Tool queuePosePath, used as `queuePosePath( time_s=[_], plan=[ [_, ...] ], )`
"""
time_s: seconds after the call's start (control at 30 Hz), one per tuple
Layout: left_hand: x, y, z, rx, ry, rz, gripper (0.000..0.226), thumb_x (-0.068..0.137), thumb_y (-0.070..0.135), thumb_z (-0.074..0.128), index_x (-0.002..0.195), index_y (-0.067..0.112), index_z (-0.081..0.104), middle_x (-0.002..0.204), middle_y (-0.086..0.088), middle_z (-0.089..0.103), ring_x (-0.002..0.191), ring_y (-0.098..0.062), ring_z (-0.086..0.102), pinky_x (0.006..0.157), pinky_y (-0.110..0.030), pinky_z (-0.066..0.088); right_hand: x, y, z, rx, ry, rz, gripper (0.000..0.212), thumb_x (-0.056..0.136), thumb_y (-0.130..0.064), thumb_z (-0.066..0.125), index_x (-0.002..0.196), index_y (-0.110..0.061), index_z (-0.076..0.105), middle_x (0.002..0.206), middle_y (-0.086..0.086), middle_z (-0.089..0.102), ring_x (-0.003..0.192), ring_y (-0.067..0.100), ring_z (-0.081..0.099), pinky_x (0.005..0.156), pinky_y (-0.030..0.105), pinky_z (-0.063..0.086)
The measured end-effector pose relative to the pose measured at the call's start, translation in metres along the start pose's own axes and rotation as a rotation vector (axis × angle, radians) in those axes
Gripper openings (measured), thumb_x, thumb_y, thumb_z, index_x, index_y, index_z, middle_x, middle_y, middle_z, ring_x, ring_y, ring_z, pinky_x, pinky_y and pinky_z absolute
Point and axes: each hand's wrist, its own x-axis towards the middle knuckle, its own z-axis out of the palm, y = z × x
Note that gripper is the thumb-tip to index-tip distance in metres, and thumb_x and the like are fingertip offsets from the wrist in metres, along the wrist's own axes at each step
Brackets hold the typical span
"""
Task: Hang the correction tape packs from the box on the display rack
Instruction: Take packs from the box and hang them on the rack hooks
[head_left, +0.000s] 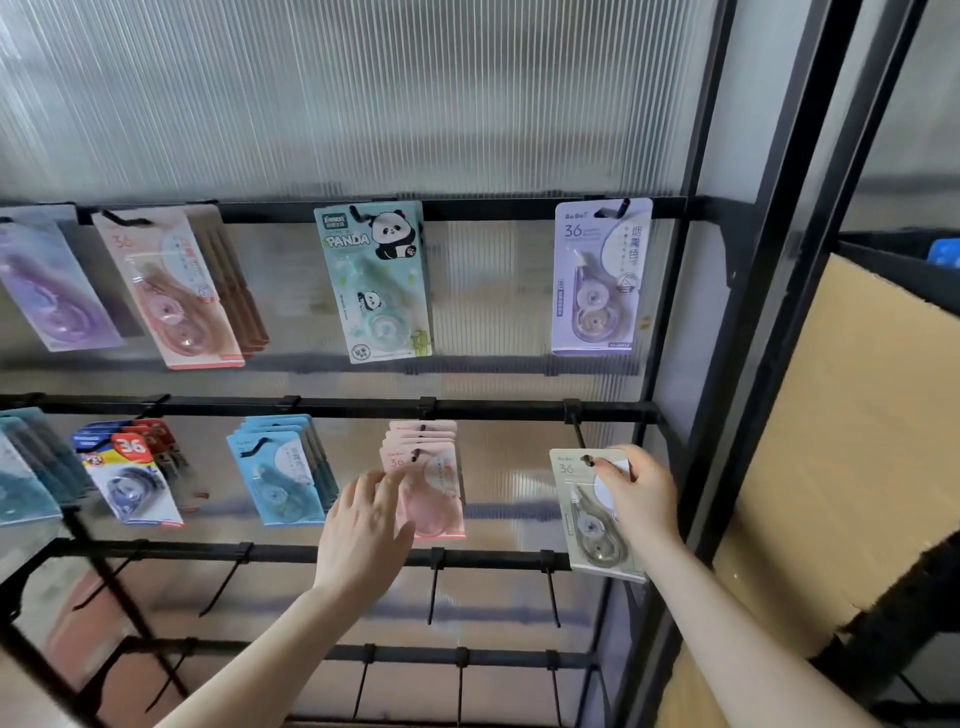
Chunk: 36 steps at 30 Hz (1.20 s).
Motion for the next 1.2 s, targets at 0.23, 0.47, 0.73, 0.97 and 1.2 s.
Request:
queuePosePath(
  time_s=[0.23, 0.47, 0.73, 0.97, 1.2],
  plan=[
    [-0.007, -0.014, -0.008, 0.050, -0.006, -0.052, 0.069, 0.055, 0.018, 0.088, 0.114, 0.016, 0.054, 0.102, -0.007, 0.064, 0.086, -0.029, 0.065, 0.067, -0.036, 0.056, 0.033, -0.003, 0.011, -0.172, -0.051, -0.027, 0.011, 0.091, -0.009, 0.058, 0.096, -0.012, 0.068, 0.091, 0.001, 0.064, 0.086, 0.019, 0.057, 0.068, 0.026, 0.039],
    [-0.012, -0.030, -0.013, 0.112, -0.030, -0.149, 0.063, 0.060, 0.021, 0.088, 0.116, 0.012, 0.061, 0.110, -0.008, 0.065, 0.096, -0.029, 0.065, 0.073, -0.039, 0.056, 0.058, -0.006, 0.018, -0.173, -0.084, -0.054, 0.015, 0.088, -0.005, 0.060, 0.082, -0.018, 0.067, 0.086, -0.003, 0.067, 0.090, 0.018, 0.062, 0.076, 0.029, 0.043],
    [-0.012, -0.031, -0.018, 0.126, -0.032, -0.169, 0.058, 0.065, 0.022, 0.084, 0.118, 0.012, 0.061, 0.114, -0.008, 0.064, 0.100, -0.027, 0.063, 0.078, -0.040, 0.056, 0.052, -0.023, 0.022, -0.341, 0.011, -0.236, 0.017, 0.092, -0.014, 0.054, 0.098, -0.012, 0.070, 0.095, 0.003, 0.070, 0.090, 0.023, 0.061, 0.070, 0.030, 0.044],
    [-0.018, -0.030, -0.031, 0.135, -0.057, -0.185, 0.056, 0.074, 0.027, 0.078, 0.125, 0.013, 0.057, 0.128, -0.007, 0.058, 0.116, -0.028, 0.057, 0.092, -0.042, 0.050, 0.033, -0.047, 0.029, -0.538, 0.030, -0.589, 0.013, 0.087, -0.010, 0.063, 0.095, -0.004, 0.070, 0.088, 0.008, 0.070, 0.081, 0.027, 0.063, 0.072, 0.037, 0.050],
    [-0.038, -0.046, -0.046, 0.184, -0.076, -0.199, 0.065, 0.056, 0.026, 0.089, 0.113, 0.007, 0.064, 0.115, -0.015, 0.065, 0.102, -0.035, 0.065, 0.080, -0.046, 0.055, -0.005, -0.051, 0.063, -0.629, -0.090, -0.705, 0.019, 0.087, -0.018, 0.065, 0.100, -0.006, 0.069, 0.098, 0.009, 0.068, 0.091, 0.030, 0.062, 0.081, 0.041, 0.048]
  ],
)
